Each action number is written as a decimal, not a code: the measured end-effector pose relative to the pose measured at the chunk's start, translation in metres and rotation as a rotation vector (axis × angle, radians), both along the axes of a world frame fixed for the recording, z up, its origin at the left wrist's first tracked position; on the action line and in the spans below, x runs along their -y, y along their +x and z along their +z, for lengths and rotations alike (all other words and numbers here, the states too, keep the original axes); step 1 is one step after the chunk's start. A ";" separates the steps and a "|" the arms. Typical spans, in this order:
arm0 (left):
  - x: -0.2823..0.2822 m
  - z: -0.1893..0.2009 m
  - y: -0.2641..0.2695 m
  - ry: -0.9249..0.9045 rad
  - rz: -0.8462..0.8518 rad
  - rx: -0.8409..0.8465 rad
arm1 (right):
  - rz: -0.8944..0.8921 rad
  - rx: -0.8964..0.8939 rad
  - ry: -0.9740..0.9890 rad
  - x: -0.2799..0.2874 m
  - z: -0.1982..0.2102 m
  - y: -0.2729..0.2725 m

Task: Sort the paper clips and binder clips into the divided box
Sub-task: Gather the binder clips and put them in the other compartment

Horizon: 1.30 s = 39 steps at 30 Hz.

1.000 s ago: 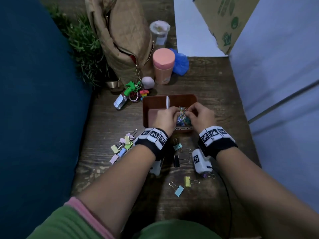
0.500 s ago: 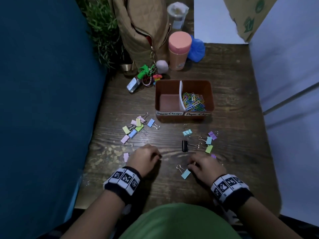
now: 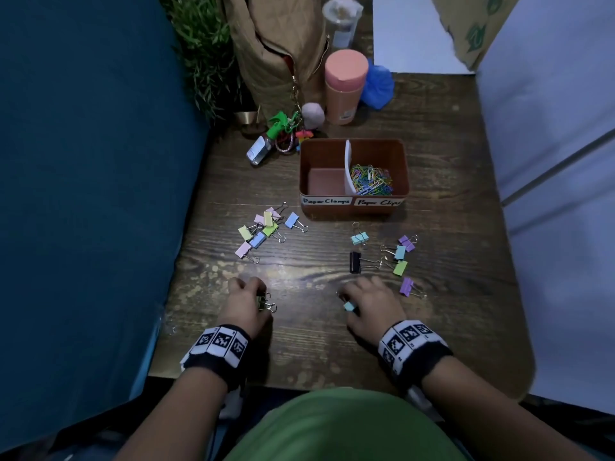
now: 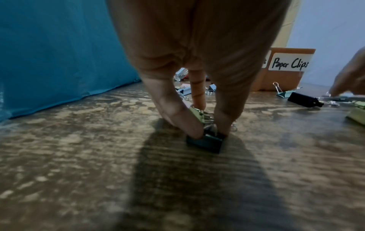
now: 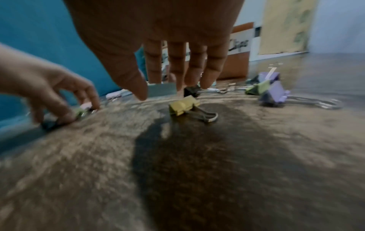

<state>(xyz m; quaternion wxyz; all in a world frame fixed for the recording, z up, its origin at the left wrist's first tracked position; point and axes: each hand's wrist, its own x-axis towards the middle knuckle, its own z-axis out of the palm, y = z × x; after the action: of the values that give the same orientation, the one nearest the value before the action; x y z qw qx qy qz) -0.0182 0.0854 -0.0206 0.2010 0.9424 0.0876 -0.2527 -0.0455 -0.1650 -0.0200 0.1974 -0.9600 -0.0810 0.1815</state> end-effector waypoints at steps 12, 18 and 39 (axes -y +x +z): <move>0.025 -0.001 0.006 0.064 -0.108 -0.060 | -0.099 -0.055 -0.080 0.009 -0.004 -0.005; 0.027 -0.006 0.011 0.067 -0.172 -0.072 | 0.077 -0.098 -0.112 -0.001 -0.007 0.005; 0.028 -0.007 0.012 -0.050 -0.137 0.046 | -0.152 0.220 0.371 -0.017 0.085 0.140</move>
<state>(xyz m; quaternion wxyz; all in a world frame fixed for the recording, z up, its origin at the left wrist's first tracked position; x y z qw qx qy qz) -0.0064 0.0569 -0.0275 0.2085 0.9465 0.0122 -0.2460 0.0948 -0.1481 0.0645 0.3735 -0.9246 -0.0614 0.0421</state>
